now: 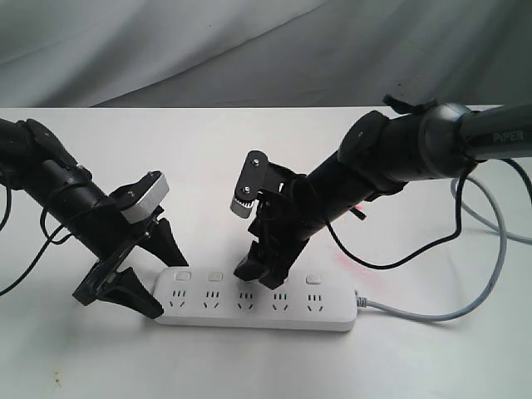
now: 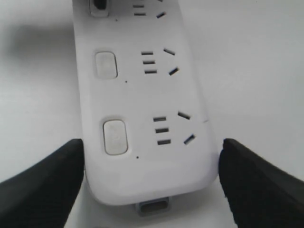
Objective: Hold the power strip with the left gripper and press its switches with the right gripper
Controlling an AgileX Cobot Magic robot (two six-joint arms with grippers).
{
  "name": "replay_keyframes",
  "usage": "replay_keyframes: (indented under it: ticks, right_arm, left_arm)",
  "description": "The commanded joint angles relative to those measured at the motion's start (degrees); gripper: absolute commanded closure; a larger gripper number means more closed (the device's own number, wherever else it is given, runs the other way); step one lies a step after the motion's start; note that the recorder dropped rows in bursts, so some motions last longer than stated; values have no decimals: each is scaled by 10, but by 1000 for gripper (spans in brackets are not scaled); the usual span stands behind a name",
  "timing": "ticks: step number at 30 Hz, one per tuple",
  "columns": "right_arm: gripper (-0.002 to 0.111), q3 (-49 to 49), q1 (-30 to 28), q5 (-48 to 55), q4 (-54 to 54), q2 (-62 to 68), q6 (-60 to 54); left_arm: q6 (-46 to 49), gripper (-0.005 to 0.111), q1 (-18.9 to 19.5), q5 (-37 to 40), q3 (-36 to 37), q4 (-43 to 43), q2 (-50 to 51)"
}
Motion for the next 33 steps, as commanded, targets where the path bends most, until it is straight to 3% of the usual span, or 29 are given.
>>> replay_keyframes:
  ticks: [1,21,33]
  right_arm:
    - [40,2,5,2,1,3,1]
    - [40,1,1,-12,-1,-9,18]
    - [40,4,1,-15,-61,-8,39]
  left_arm:
    - [5,46,-3,-50,4,15,5]
    - [5,46,-3,-50,4,15,5]
    - [5,46,-3,-50,4,15,5]
